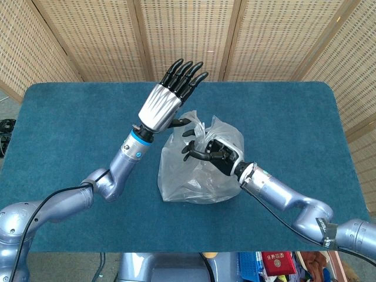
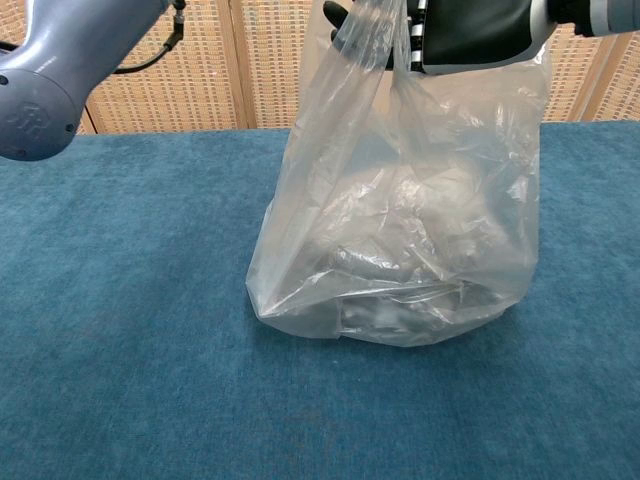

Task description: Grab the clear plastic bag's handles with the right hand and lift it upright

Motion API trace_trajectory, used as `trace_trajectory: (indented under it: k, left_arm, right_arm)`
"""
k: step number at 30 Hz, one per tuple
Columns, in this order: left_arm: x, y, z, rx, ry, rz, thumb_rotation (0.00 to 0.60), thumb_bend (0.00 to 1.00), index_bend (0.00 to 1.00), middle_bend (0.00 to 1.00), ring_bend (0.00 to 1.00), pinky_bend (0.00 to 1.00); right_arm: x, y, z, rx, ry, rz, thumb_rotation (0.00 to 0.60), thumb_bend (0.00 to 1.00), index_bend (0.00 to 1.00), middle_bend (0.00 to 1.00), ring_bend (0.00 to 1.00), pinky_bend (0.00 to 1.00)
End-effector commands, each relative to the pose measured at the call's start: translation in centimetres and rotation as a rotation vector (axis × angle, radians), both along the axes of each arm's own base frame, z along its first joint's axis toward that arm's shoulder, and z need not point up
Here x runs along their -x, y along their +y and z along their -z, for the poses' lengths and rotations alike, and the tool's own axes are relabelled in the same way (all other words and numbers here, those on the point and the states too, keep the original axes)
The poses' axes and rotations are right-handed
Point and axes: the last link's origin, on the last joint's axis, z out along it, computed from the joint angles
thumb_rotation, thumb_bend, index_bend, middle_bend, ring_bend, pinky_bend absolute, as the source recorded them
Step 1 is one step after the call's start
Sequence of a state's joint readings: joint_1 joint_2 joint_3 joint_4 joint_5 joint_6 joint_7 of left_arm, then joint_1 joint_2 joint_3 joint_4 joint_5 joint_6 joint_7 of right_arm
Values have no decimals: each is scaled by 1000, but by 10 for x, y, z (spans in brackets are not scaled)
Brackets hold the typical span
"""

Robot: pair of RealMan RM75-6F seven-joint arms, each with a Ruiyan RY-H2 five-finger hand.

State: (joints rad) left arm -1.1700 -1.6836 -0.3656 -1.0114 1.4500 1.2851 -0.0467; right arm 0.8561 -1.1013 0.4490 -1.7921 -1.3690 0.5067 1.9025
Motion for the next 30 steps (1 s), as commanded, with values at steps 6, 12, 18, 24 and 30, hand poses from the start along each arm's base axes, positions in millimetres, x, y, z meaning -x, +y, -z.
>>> trace_trajectory:
  k: [6,12,18,24,30]
  left_arm:
    - [17,3,-9,31,48,-2,600,13,0,0,0,0]
    - [29,5,-14,116,44,-28,597,0,0,0,0,0]
    - [34,6,-17,205,44,-50,538,0,0,0,0,0]
    - [48,9,-33,202,81,-85,544,0,0,0,0,0]
    - [75,9,-58,168,87,-129,580,0,0,0,0,0]
  right_arm:
    - [1,-1,-1,8,9,8,600,263,437,666,418,421]
    - [2,-4,-3,16,15,18,600,268,437,666,418,421]
    - [3,-6,-3,20,21,28,600,279,446,666,418,421]
    - [5,-9,-5,29,27,40,600,286,465,666,420,421]
    - [3,-10,-9,25,33,50,600,307,469,665,432,421]
